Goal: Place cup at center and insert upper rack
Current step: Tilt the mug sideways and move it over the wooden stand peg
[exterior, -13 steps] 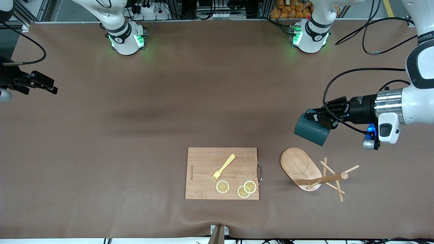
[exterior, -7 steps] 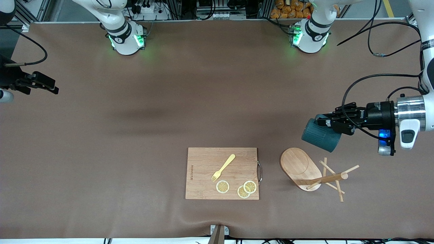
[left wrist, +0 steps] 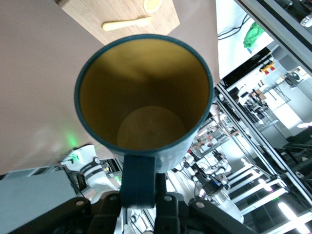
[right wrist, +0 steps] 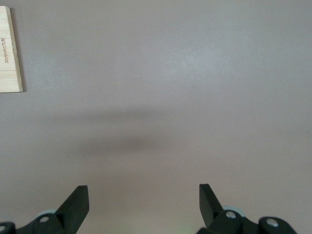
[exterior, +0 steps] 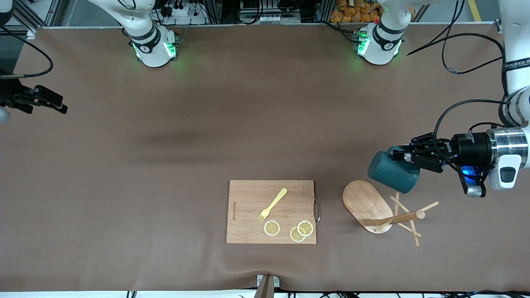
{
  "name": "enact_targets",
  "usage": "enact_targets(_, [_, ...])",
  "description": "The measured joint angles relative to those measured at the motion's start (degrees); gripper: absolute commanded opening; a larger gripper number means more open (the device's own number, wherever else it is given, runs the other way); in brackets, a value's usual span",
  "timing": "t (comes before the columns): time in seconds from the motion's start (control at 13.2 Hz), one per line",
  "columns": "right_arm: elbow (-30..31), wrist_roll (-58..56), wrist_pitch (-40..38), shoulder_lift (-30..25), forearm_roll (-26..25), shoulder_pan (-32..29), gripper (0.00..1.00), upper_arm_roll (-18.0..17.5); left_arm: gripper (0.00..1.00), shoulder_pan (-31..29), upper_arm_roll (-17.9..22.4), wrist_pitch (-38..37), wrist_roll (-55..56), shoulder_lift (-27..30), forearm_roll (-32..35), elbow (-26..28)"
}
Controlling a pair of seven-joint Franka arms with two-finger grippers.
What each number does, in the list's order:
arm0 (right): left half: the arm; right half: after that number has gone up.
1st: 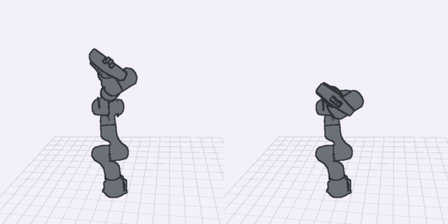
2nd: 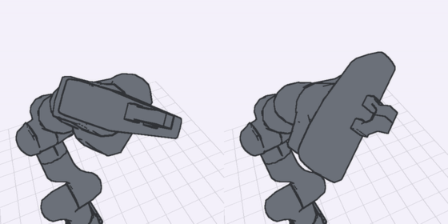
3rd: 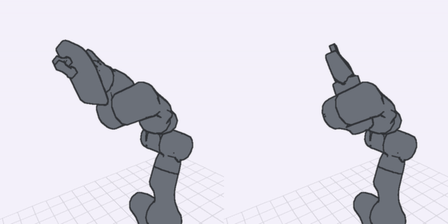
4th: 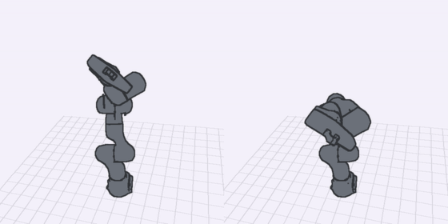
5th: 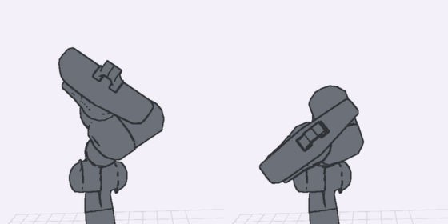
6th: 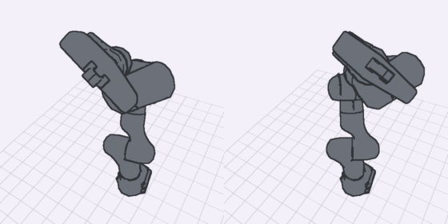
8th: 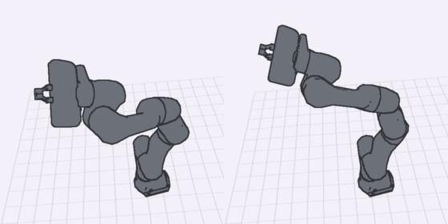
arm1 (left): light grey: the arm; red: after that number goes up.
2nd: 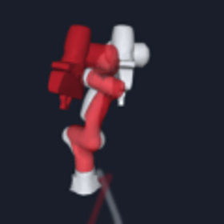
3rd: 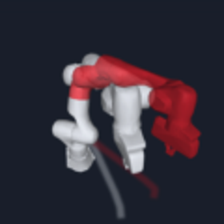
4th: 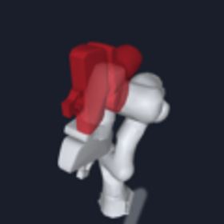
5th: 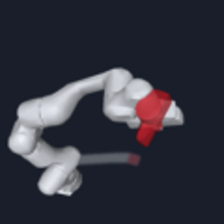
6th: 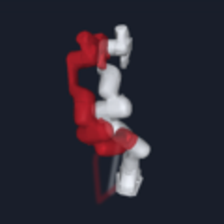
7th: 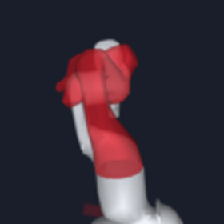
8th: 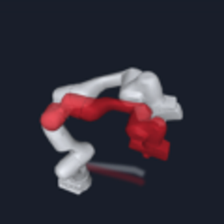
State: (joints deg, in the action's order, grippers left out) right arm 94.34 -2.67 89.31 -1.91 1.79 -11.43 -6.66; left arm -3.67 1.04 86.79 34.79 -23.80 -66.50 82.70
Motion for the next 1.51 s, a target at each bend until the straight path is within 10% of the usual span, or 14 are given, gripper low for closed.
enact_targets(1.51, [0.5,0.0,-1.4,-0.5,0.0,0.1,1.0,-0.5,0.0,-1.6,-0.3,0.0,-8.3,-8.2,-10.8,1.6])
